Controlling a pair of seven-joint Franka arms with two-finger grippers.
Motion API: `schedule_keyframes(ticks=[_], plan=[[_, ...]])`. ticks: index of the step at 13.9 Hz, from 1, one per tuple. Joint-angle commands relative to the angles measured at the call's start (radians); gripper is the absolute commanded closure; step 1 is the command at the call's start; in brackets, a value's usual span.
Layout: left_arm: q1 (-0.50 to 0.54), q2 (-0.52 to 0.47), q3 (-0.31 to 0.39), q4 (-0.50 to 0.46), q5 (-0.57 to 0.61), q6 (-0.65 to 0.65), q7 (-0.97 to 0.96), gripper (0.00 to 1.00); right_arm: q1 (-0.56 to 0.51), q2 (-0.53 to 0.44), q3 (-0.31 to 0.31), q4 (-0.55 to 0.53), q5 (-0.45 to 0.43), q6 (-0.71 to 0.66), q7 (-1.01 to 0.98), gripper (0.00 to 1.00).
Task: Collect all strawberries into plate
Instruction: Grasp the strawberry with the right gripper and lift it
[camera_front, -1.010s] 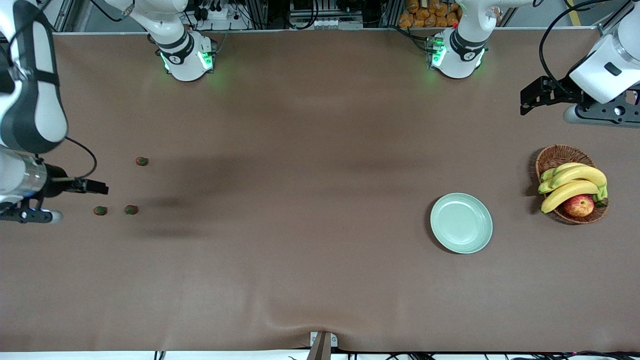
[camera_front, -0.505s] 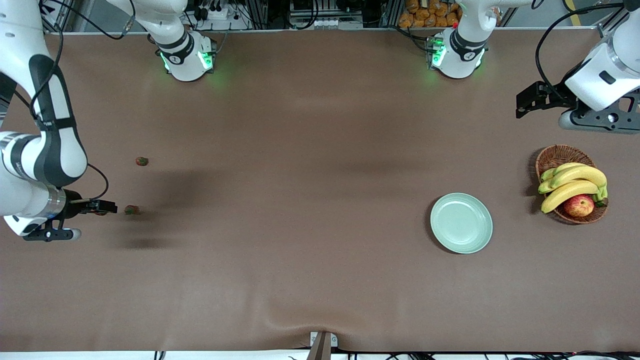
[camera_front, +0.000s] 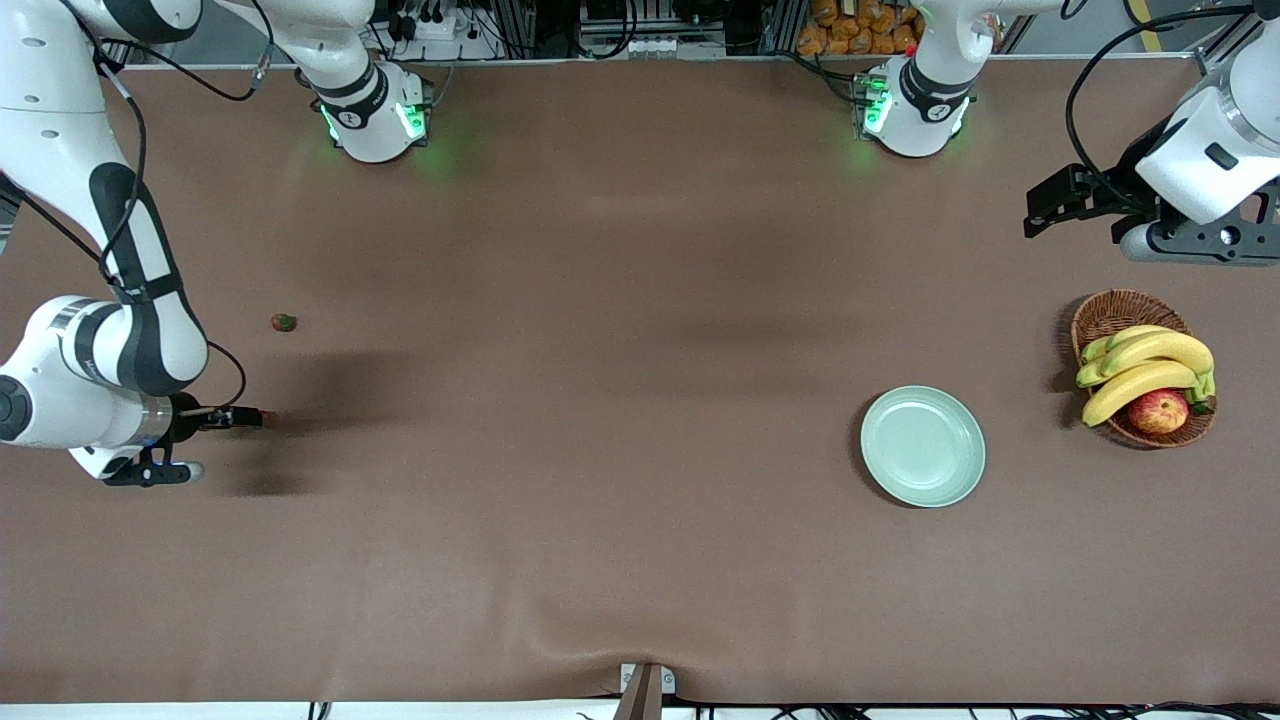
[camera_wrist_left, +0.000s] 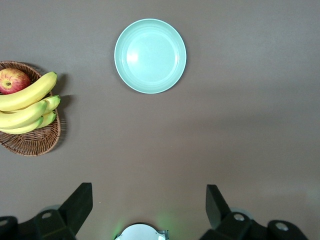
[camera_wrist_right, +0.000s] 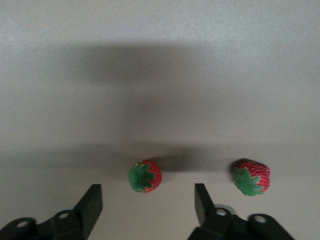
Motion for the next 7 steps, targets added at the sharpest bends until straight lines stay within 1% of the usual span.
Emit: schedule_keyframes(ticks=[1, 4, 5, 6, 7], plan=[[-0.007, 0.009, -0.001, 0.024, -0.003, -0.011, -0.008, 0.00, -0.007, -0.004, 0.011, -0.028, 0.000, 0.022, -0.015, 0.24], [-0.010, 0.009, -0.002, 0.024, -0.002, -0.011, -0.008, 0.00, -0.005, 0.016, 0.012, -0.054, 0.001, 0.053, -0.015, 0.25], [-0.012, 0.009, -0.002, 0.024, -0.002, -0.011, -0.008, 0.00, -0.007, 0.016, 0.012, -0.063, 0.001, 0.067, -0.015, 0.31], [-0.012, 0.009, -0.002, 0.024, -0.002, -0.011, -0.008, 0.00, -0.007, 0.016, 0.012, -0.066, 0.001, 0.071, -0.015, 0.33], [-0.012, 0.009, -0.004, 0.024, -0.002, -0.011, -0.008, 0.00, -0.005, 0.016, 0.012, -0.068, 0.001, 0.071, -0.015, 0.43]])
